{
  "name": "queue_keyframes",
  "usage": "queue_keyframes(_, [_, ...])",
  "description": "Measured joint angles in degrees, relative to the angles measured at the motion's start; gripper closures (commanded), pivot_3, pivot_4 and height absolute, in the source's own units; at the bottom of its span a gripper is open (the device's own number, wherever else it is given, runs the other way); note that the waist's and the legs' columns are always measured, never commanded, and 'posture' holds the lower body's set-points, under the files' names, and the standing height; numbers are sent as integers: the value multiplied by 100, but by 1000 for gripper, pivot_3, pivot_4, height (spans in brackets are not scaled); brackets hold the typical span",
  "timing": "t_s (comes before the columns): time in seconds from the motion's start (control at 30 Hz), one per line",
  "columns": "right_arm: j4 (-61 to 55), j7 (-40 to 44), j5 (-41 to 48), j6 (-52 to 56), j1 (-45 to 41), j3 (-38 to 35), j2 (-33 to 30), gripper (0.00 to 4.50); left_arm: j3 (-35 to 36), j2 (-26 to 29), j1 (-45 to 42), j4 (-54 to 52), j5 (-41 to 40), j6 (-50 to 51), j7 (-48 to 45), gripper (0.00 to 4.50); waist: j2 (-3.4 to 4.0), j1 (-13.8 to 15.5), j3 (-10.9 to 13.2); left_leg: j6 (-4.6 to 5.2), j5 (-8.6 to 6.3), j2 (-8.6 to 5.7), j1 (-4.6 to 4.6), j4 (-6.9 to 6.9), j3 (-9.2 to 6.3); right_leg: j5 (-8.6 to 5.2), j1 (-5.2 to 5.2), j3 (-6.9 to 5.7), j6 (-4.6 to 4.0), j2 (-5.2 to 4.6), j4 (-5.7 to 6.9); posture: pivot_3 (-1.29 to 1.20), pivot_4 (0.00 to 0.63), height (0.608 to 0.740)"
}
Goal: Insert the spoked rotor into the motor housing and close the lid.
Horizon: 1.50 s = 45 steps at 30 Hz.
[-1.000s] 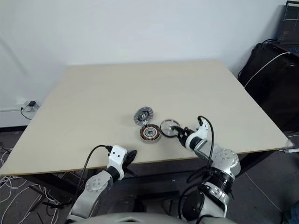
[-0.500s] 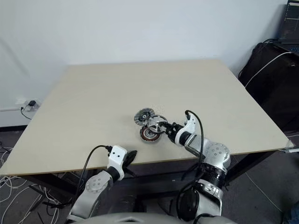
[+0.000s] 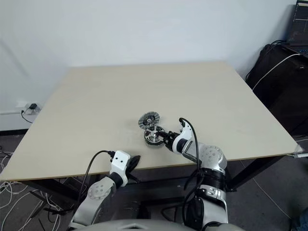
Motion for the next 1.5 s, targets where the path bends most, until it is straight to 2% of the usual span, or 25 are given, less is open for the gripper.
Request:
queue_keyframes(0.7, [648,261,-225,-487,-342,285,-123,2627,9,-15,0,1,-5,-29,1,4500,0,6,0,0,0,0,0,1,1,0,1,0,-1,1,0,0,0,740])
queue_keyframes(1.13, [658,342,-326,-416,-321,287,-202,2627,37,-27,3,1,-5,-30,3,4500,-1,14,0,1,1,0,0,2,1,1,1,0,0,1,1,0,0,740])
queue_keyframes(1.17, [635,344,-324,-389,-312,286,-200,1889,36,-28,3,1,-5,-28,2,4500,0,12,0,1,0,0,0,2,1,1,1,0,0,1,1,0,0,740])
queue_keyframes(1.33, [452,347,-265,-339,-313,290,-117,326,34,-28,2,0,-5,-13,1,4500,-3,11,-3,1,0,0,2,2,0,1,2,0,0,1,2,0,0,740])
queue_keyframes(1.5, [325,274,-197,-274,-314,266,-162,326,35,-28,2,0,-5,4,2,4500,-4,18,-2,1,0,0,2,2,1,3,2,0,4,0,2,0,0,740])
